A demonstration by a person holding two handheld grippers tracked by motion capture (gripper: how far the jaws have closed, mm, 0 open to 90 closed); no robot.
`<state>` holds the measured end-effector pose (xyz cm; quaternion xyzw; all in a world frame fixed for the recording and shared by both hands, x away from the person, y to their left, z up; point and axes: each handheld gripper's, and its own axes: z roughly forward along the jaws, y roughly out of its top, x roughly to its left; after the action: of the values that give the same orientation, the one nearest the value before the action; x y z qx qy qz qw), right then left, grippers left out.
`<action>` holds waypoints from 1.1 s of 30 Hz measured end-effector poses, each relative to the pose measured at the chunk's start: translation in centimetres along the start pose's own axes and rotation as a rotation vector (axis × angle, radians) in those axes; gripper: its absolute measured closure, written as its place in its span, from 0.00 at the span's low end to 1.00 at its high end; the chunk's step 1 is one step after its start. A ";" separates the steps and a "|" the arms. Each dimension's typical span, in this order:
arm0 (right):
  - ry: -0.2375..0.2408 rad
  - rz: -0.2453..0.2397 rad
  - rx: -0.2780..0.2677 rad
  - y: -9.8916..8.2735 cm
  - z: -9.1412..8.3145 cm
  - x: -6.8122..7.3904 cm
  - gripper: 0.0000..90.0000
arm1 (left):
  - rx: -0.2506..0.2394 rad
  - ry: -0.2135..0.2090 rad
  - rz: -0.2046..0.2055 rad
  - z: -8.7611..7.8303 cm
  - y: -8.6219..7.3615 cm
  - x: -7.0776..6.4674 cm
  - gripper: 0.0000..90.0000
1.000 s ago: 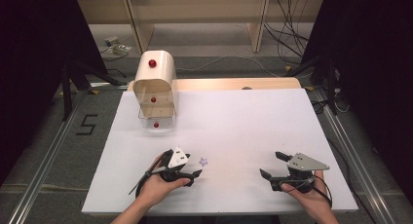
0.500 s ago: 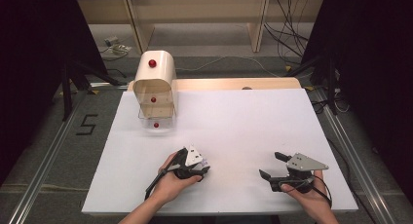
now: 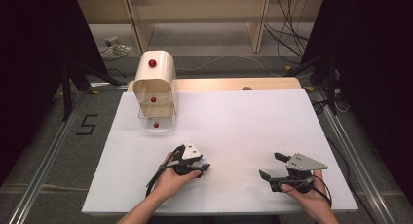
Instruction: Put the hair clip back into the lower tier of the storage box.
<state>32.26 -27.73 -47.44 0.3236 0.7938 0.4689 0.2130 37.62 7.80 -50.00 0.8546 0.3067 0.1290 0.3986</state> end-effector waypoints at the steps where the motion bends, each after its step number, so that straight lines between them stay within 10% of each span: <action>1: 0.000 0.000 0.000 0.0 0.0 0.0 0.18 | 0.000 0.001 -0.002 0.0 0.0 0.1 0.60; 33: 0.007 -0.005 0.007 0.0 0.0 0.0 0.18 | -0.011 -0.011 0.042 -0.2 0.0 0.1 0.83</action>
<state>32.23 -27.70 -47.48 0.3207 0.7969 0.4668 0.2103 37.58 7.96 -49.87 0.8593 0.2858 0.1347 0.4023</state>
